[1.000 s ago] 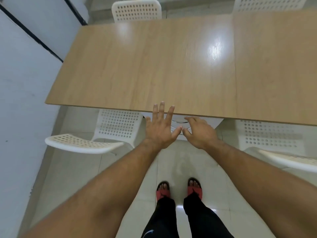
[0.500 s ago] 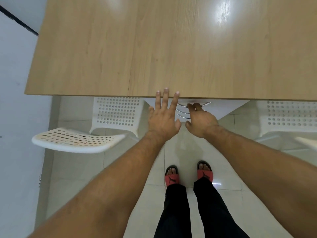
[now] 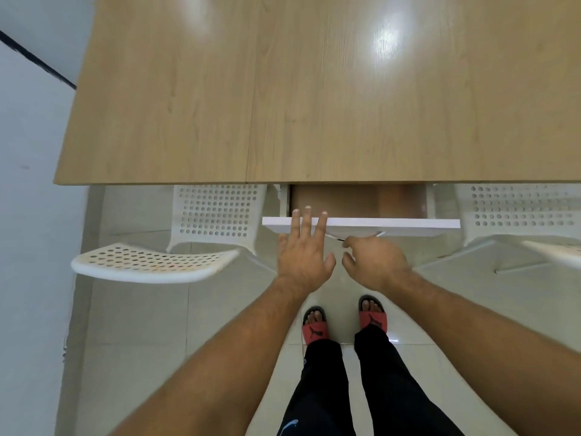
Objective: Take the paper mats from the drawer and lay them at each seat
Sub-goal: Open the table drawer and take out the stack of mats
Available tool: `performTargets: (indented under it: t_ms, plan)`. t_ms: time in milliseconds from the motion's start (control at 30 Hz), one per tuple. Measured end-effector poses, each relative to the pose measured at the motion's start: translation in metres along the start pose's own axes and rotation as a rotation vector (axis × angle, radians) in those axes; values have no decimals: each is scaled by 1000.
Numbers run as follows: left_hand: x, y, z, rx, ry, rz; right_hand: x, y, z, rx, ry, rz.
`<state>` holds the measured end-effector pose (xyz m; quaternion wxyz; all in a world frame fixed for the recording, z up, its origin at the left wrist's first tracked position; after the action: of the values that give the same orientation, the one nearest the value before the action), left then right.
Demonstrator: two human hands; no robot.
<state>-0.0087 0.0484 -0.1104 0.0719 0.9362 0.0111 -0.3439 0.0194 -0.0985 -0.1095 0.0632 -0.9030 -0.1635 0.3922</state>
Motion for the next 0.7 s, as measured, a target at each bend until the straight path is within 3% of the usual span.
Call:
performTargets:
  t_ms: [133, 200, 333, 500, 700]
  plan:
    - [-29, 5, 14, -5, -2, -17, -34, -2, -1, 136, 286, 11]
    - [-41, 6, 18, 15, 24, -19, -41, 1, 2, 161, 329, 5]
    - [-59, 6, 28, 29, 81, -43, -47, 9, 25, 18, 119, 70]
    - [-66, 2, 33, 3, -13, -72, -56, 7, 42, 31, 36, 92]
    - [-64, -4, 49, -322, -252, -105, -51, 15, 70, 317, -228, 104]
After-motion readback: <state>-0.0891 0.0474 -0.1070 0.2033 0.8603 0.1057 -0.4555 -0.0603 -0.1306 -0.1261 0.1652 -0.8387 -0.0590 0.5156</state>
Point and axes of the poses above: each hand's wrist, its own x-axis towards the middle knuckle, its own z-axis out of the palm, y = z × x, the point moved 3 cm from there along x, towards the middle knuckle, and after that the axes turned 15 degrees about -y, right-handed, at the moved point
